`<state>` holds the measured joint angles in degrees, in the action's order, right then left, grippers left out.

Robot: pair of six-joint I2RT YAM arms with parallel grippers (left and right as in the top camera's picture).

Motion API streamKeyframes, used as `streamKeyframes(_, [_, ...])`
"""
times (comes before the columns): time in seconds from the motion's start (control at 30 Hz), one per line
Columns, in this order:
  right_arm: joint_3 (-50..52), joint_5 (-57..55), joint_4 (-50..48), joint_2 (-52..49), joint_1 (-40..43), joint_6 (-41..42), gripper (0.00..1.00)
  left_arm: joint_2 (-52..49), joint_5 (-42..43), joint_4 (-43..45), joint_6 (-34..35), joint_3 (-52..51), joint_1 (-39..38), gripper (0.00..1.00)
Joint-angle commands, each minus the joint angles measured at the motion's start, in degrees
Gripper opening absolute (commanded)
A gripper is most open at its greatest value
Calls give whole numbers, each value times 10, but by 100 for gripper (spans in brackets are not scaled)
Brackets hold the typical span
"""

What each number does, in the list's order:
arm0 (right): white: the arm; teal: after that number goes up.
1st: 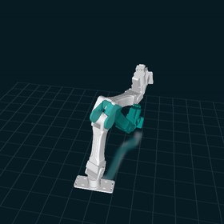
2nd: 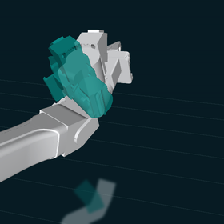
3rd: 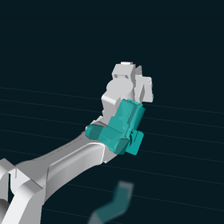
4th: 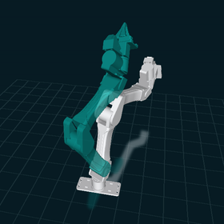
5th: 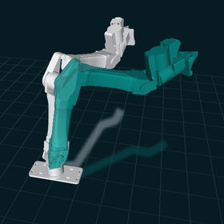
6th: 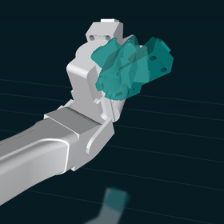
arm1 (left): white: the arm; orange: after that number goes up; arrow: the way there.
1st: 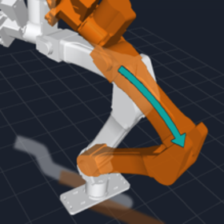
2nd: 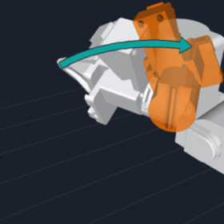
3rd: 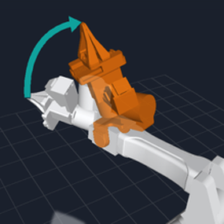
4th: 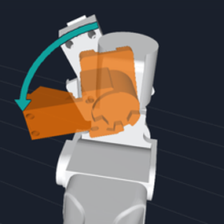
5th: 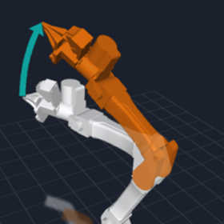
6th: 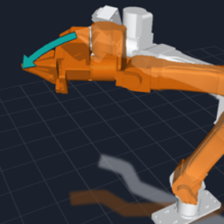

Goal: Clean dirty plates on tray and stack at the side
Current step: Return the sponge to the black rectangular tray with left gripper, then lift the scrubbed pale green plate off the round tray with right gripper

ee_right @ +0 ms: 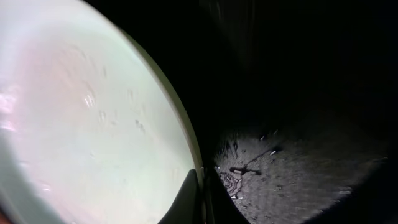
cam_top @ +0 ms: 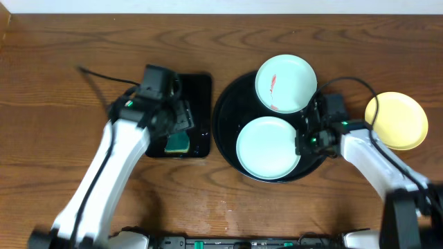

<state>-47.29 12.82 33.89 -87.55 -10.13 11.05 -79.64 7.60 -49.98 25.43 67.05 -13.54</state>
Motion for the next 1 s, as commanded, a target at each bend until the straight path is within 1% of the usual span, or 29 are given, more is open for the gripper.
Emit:
streamKeyframes(0.0, [-26, -53, -12, 89, -24, -30, 1, 78, 9, -28, -6, 16, 3, 75])
streamKeyframes(0.07, [-26, -112, -17, 126, -44, -30, 1, 106, 8, -39, -6, 16, 3, 76])
streamKeyframes(0.1, [-26, -139, -18, 140, -52, -31, 1, 118, 8, -40, -6, 16, 3, 82])
streamKeyframes(0.2, [-26, -221, -23, 175, -79, -43, 1, 144, 8, -40, -6, 16, 3, 83])
streamKeyframes(0.3, [-26, -285, -43, 202, -116, -97, 1, 157, 8, -40, -6, 16, 3, 83])
streamKeyframes(0.5, [-26, -406, -74, 208, -193, -141, 1, 153, 8, -40, -6, 16, 3, 84])
streamKeyframes(0.6, [-26, -473, -78, 209, -246, -158, 1, 153, 8, -40, -6, 16, 3, 84])
streamKeyframes(0.77, [-26, -630, -78, 210, -347, -159, 1, 153, 8, -40, -6, 16, 3, 84])
streamKeyframes(0.9, [-26, -704, -78, 210, -406, -161, 1, 153, 8, -40, -6, 16, 3, 84])
streamKeyframes(0.97, [-26, -751, -78, 210, -435, -175, 1, 153, 8, -40, -6, 16, 3, 84])
